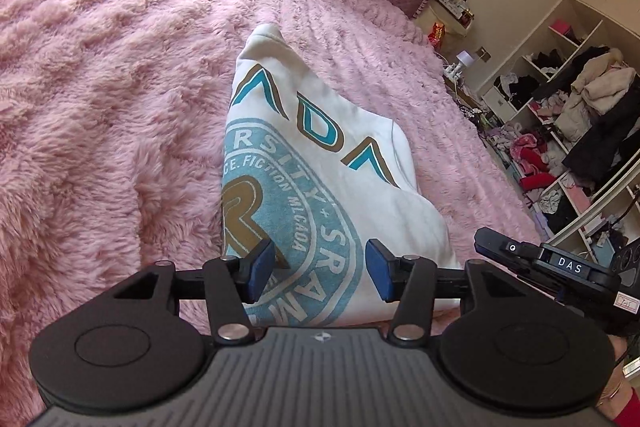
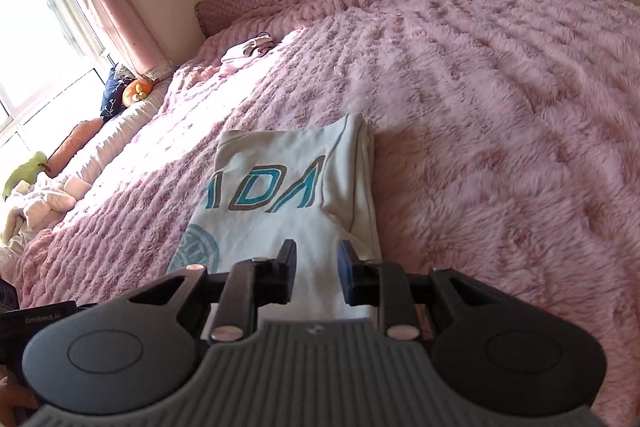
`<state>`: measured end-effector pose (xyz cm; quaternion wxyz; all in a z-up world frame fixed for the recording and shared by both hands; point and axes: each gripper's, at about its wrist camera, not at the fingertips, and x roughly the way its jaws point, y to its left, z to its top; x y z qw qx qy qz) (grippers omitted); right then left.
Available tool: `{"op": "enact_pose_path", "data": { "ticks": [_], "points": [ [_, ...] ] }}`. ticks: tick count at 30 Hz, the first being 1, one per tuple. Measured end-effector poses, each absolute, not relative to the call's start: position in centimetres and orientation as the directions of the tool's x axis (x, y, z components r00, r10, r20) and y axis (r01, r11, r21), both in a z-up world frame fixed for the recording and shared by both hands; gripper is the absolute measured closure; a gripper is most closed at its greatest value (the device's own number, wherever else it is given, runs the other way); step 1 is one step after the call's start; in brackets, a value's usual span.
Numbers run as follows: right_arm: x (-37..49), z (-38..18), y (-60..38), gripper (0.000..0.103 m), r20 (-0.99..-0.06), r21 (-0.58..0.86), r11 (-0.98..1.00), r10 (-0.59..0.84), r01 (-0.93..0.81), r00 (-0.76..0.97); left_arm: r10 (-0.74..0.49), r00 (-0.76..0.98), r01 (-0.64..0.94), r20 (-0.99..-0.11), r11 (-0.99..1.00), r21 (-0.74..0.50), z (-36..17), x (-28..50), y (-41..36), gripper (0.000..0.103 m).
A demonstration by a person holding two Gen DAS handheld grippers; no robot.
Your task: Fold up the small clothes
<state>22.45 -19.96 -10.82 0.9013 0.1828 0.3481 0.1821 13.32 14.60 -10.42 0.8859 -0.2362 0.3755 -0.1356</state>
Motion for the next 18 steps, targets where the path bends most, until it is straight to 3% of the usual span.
{"op": "enact_pose_path", "data": {
  "ticks": [8, 12, 18],
  "points": [
    [26.5, -12.7, -15.8, 0.084, -0.607, 0.404, 0.883, 0.454, -0.238, 0.653, -0.317, 0.691, 0.046, -0.650, 0.916, -0.399, -9.3, 16.1, 12.1, 0.039],
    [27.6, -14.4, -15.8, 0.096, -0.640, 0.396, 0.895, 0.430, -0.207, 0.637, -0.308, 0.669, 0.041, -0.677, 0.924, -0.380, -10.5, 17.3, 11.9, 0.039],
    [28.3, -16.1, -16.3, 0.103, -0.653, 0.414, 0.890, 0.435, -0.189, 0.620, -0.306, 0.663, 0.053, -0.683, 0.929, -0.365, -11.5, 17.5, 11.6, 0.039]
  ]
}}
